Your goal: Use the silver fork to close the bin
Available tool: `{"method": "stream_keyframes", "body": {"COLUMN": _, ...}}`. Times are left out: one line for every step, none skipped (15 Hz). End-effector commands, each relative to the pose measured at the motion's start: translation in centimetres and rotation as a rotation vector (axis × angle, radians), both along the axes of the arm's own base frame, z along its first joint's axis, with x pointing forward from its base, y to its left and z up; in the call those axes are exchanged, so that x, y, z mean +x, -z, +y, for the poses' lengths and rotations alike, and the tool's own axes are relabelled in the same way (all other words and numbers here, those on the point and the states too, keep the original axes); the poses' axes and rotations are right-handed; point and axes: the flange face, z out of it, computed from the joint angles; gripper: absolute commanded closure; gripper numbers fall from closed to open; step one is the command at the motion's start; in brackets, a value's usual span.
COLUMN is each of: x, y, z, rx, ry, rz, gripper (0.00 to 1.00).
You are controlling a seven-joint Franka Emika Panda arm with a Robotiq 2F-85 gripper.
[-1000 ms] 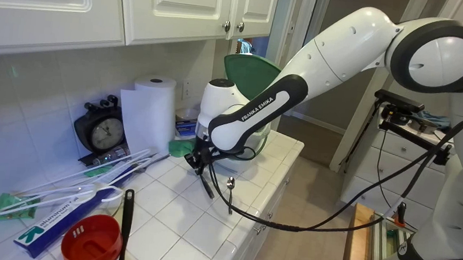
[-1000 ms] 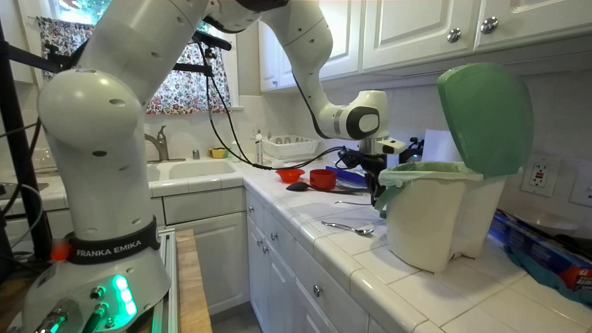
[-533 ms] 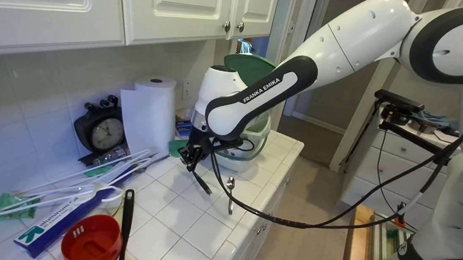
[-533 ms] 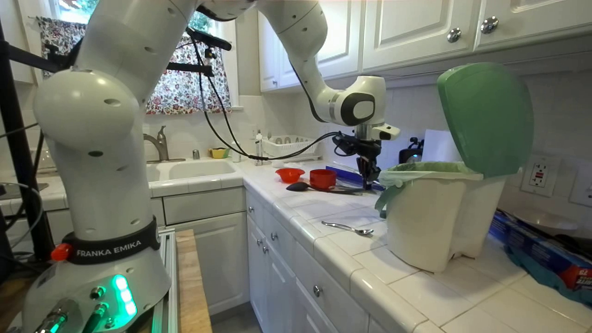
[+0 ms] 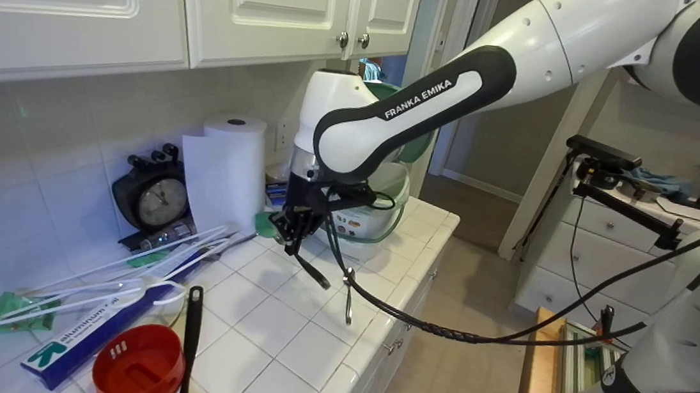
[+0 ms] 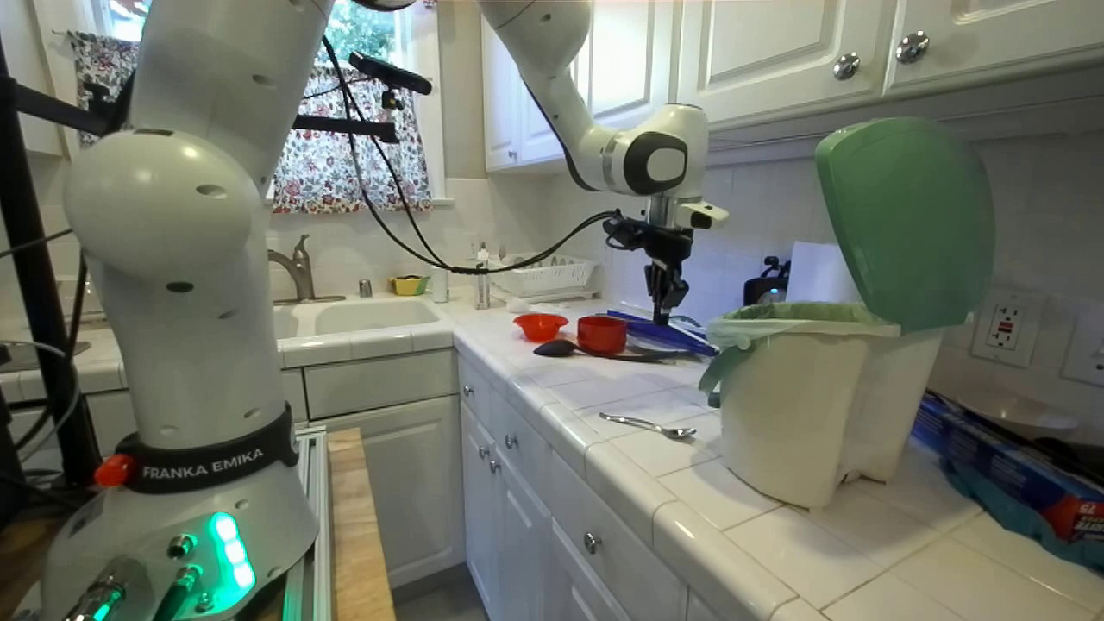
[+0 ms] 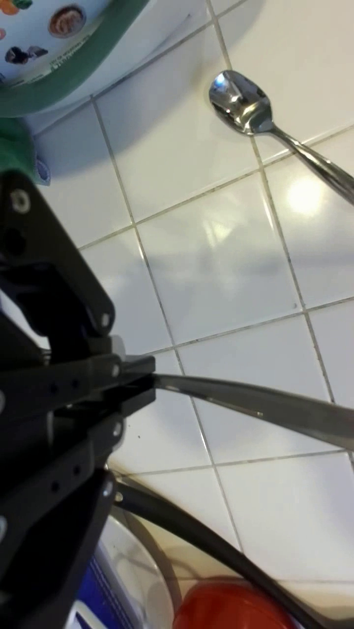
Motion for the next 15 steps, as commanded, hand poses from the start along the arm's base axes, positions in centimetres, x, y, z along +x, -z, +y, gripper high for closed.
{"method": "stream_keyframes", "body": {"x": -2.6, "y": -3.1, "z": 0.8, "rx": 0.005, "ry": 0.006, "rz": 0.016, "gripper": 0.96}}
{"method": "stream_keyframes", "body": {"x": -3.0, "y": -3.8, "z": 0.9, "rx": 0.001, "ry": 0.004, "rz": 0.018, "gripper": 0.96}}
{"method": "stream_keyframes", "body": {"x": -3.4, "y": -4.5, "z": 0.9, "rx": -0.012, "ry": 0.016, "rz": 0.015, "gripper": 0.96}}
{"method": "stream_keyframes", "body": {"x": -4.0, "y": -5.1, "z": 0.8, "rx": -0.011, "ry": 0.025, "rz": 0.012, "gripper": 0.96}}
{"method": "stream_keyframes", "body": {"x": -4.4, "y": -5.7, "z": 0.7, "rx": -0.009, "ry": 0.035, "rz": 0.006, "gripper": 0.96}}
{"method": "stream_keyframes", "body": {"x": -5.0, "y": -6.4, "z": 0.5, "rx": -0.008, "ry": 0.048, "rz": -0.008, "gripper": 0.96}}
{"method": "stream_keyframes", "body": {"x": -5.6, "y": -7.0, "z": 0.2, "rx": -0.007, "ry": 0.06, "rz": -0.018, "gripper": 0.96}}
{"method": "stream_keyframes", "body": {"x": -6.1, "y": -7.5, "z": -0.2, "rx": -0.01, "ry": 0.066, "rz": -0.024, "gripper": 0.96}}
{"method": "stream_keyframes", "body": {"x": -6.8, "y": -8.2, "z": -0.6, "rx": -0.017, "ry": 0.082, "rz": -0.037, "gripper": 0.96}}
{"method": "stream_keyframes", "body": {"x": -7.3, "y": -8.6, "z": -1.0, "rx": -0.017, "ry": 0.086, "rz": -0.042, "gripper": 0.96}}
{"method": "stream_keyframes", "body": {"x": -7.9, "y": -9.2, "z": -1.3, "rx": -0.025, "ry": 0.106, "rz": -0.049, "gripper": 0.96}}
{"method": "stream_keyframes", "body": {"x": -8.6, "y": -9.5, "z": -1.6, "rx": -0.031, "ry": 0.119, "rz": -0.055, "gripper": 0.96}}
{"method": "stream_keyframes", "body": {"x": -9.3, "y": -10.0, "z": -1.9, "rx": -0.043, "ry": 0.134, "rz": -0.053, "gripper": 0.96}}
{"method": "stream_keyframes", "body": {"x": -9.9, "y": -10.3, "z": -2.4, "rx": -0.055, "ry": 0.153, "rz": -0.058, "gripper": 0.96}}
{"method": "stream_keyframes", "body": {"x": -10.5, "y": -10.6, "z": -2.8, "rx": -0.064, "ry": 0.145, "rz": -0.049, "gripper": 0.96}}
